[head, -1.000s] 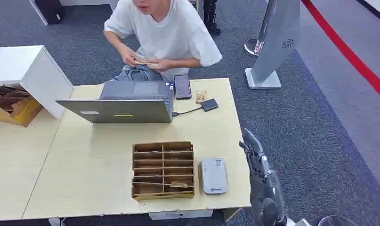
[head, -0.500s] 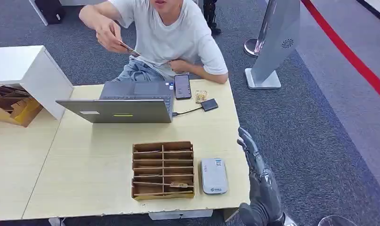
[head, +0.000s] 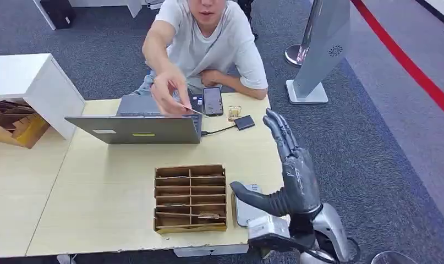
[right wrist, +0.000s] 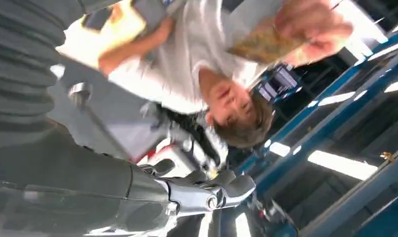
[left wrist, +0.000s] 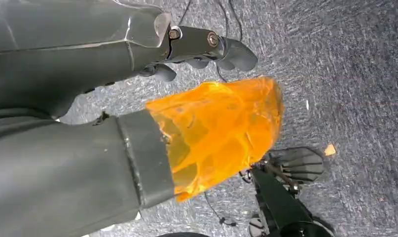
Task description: Pass the card to the sensor for recognition and then transmit it.
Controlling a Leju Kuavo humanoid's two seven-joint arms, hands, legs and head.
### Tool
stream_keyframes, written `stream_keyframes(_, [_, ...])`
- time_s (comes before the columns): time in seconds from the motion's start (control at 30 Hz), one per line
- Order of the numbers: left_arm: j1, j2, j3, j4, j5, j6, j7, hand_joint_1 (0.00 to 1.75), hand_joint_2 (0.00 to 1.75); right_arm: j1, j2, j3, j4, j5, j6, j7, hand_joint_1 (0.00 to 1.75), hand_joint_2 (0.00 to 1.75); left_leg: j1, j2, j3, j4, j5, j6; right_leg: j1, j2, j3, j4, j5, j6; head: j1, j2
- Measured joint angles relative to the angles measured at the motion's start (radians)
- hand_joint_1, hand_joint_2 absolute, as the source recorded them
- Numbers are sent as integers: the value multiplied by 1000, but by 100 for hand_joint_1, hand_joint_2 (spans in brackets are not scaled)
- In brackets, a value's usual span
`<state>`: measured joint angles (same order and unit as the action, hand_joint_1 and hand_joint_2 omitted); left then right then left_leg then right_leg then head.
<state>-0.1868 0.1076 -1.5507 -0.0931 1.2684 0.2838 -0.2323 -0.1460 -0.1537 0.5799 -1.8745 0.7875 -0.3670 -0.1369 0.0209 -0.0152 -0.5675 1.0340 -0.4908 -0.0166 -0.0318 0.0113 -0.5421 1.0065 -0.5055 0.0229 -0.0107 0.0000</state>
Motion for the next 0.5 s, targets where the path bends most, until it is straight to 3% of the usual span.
stream_keyframes(0.23, [-13, -1, 0, 0, -21, 0, 13, 0, 0, -111, 0, 35, 96, 221, -36, 116, 0, 175, 0, 0, 0, 0, 0, 0, 0, 0, 0, 0, 0, 0, 0, 0])
stream_keyframes(0.5, [-16, -4, 0, 0, -26, 1, 19, 0, 0, -175, 0, 58, 183, 368, -60, 208, 0, 175, 0, 0, 0, 0, 0, 0, 0, 0, 0, 0, 0, 0, 0, 0])
